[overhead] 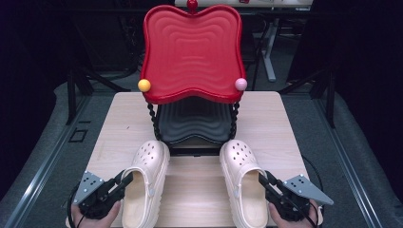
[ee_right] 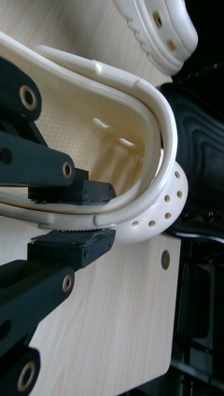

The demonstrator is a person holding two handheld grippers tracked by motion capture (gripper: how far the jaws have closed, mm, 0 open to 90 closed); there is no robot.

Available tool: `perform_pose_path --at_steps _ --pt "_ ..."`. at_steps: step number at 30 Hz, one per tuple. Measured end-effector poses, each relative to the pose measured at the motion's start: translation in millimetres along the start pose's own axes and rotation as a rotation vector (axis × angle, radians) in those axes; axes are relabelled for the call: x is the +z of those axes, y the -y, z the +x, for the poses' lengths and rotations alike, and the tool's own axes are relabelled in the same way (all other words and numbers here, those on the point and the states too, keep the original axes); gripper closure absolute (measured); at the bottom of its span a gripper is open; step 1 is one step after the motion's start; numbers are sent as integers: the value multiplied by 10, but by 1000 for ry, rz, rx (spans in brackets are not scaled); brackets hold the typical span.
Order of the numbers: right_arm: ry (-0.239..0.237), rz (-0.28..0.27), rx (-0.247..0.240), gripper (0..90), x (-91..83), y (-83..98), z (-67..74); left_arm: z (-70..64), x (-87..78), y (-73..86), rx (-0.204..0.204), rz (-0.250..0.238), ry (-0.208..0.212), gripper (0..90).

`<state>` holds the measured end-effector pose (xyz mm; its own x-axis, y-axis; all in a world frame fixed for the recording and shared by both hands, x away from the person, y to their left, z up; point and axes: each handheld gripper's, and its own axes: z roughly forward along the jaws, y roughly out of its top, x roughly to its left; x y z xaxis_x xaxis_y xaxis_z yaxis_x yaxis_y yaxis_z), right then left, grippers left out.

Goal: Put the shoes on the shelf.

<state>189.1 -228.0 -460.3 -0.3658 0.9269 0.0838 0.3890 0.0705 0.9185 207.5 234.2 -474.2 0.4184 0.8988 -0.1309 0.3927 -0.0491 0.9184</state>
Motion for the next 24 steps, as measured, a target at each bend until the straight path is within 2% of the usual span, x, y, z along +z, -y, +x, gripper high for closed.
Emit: perform_pose_path --at_steps 2,10,18,24 --pt "-22 -2 -3 761 34 -42 65 -61 48 -36 4 -4 13 758" --pt "-60 -15 -15 761 188 -145 213 -163 220 -119 13 -13 36 758" --pt "-78 -32 -5 760 337 -229 248 -196 349 -239 24 -23 50 758" --pt "-84 -59 2 761 470 -361 260 -239 460 -342 34 -41 60 759"
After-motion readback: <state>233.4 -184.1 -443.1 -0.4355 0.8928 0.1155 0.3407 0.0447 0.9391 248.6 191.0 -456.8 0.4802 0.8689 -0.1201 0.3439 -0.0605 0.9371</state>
